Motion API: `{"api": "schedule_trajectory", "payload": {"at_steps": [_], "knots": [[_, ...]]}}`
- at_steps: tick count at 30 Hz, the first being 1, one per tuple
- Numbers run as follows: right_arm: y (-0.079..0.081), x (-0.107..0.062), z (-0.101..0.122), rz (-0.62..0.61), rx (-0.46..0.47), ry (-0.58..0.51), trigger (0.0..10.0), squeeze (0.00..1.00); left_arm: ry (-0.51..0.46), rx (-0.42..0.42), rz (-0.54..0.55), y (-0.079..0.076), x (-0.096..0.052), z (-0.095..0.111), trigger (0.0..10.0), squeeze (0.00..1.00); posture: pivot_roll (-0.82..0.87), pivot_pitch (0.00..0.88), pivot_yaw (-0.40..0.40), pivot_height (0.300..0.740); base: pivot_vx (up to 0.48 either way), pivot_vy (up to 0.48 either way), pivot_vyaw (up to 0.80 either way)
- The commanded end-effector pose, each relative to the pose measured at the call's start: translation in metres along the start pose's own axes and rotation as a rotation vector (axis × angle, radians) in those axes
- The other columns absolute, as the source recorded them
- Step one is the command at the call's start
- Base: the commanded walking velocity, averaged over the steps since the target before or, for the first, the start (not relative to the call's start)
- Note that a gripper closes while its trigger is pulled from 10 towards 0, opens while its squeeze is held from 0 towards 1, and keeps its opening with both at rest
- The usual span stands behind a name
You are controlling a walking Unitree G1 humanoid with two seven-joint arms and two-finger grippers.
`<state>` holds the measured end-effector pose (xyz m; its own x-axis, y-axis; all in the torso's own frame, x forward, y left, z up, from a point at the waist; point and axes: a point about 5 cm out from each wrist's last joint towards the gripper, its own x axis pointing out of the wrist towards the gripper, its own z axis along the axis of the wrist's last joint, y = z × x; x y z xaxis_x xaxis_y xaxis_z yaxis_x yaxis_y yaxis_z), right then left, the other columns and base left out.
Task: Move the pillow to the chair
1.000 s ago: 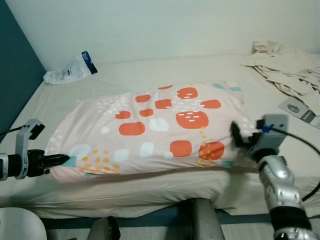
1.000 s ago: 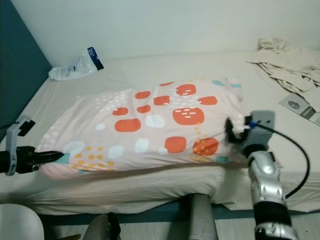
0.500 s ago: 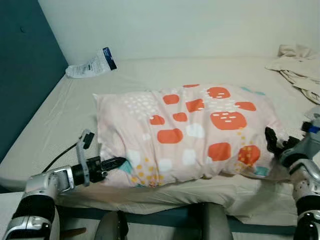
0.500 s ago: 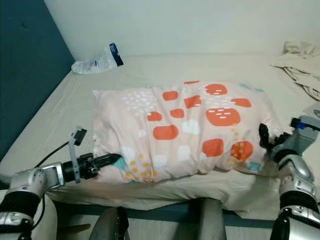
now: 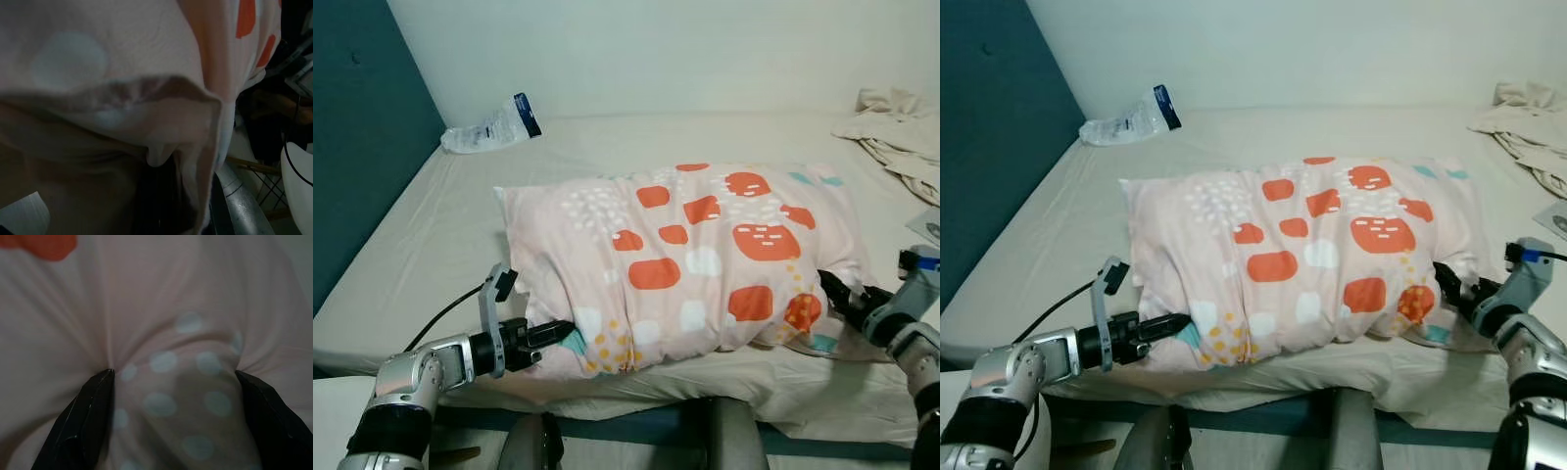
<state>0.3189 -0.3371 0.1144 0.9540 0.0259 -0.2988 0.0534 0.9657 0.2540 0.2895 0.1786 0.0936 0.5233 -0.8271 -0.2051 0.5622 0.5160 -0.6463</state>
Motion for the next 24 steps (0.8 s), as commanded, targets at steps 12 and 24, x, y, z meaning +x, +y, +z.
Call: {"api": "schedule_trajectory", "payload": {"at_steps": [12,24], "knots": [[0.080,0.029,-0.066,0.304,-0.073,0.333,10.0,0.00,0.029,-0.006,-0.068,-0.020,0.020,-0.009,0.0,0.00,0.09,0.165,0.035,0.548,0.000,0.000,0.00],[0.096,0.032,-0.077,0.322,-0.041,0.333,0.0,0.00,0.045,-0.014,-0.077,-0.027,0.028,-0.019,0.0,0.00,0.08,0.124,0.039,0.548,0.000,0.000,0.00]]}}
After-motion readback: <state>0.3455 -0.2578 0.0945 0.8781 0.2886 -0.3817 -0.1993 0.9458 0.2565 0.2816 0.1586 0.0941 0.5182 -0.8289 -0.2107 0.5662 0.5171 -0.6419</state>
